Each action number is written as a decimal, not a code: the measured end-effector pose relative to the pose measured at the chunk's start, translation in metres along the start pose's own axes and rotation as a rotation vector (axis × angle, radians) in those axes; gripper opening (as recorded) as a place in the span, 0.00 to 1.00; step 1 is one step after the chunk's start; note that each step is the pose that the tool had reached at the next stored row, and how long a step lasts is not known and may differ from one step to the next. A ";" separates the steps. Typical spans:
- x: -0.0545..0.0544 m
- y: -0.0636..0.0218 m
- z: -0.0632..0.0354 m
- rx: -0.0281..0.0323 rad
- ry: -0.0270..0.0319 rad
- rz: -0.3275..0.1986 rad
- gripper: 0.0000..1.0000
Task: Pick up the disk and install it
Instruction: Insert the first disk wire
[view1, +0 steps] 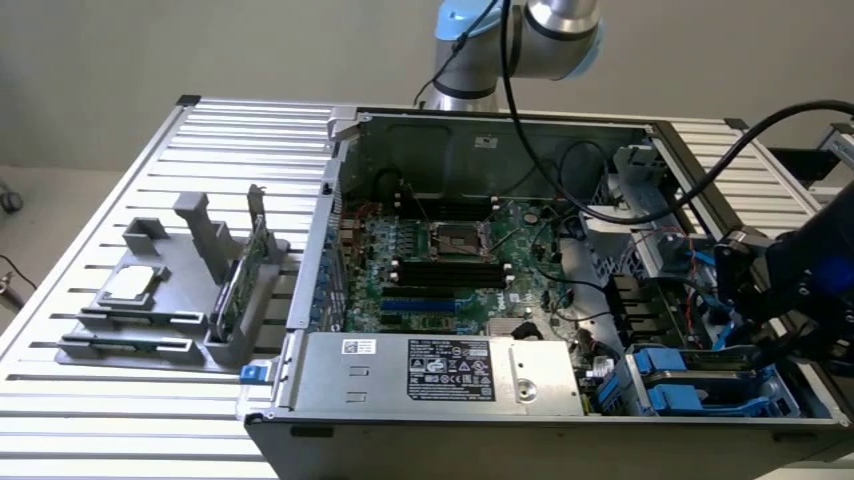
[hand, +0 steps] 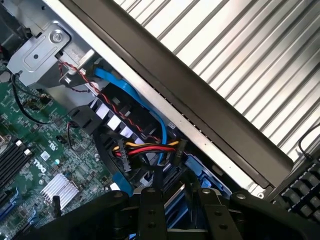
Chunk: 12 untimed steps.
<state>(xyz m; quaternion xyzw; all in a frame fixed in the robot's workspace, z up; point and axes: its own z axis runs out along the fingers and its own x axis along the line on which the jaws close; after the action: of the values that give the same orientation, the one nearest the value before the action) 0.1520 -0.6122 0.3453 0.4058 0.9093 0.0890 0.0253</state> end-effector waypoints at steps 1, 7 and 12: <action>0.000 -0.0002 0.0005 -0.0019 0.0006 0.007 0.31; -0.001 -0.0012 0.0038 -0.0152 0.0058 0.055 0.31; -0.001 -0.0019 0.0064 -0.0259 0.0114 0.086 0.31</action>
<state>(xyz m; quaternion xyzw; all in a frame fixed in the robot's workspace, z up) 0.1520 -0.6132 0.3386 0.4435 0.8900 0.1040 0.0215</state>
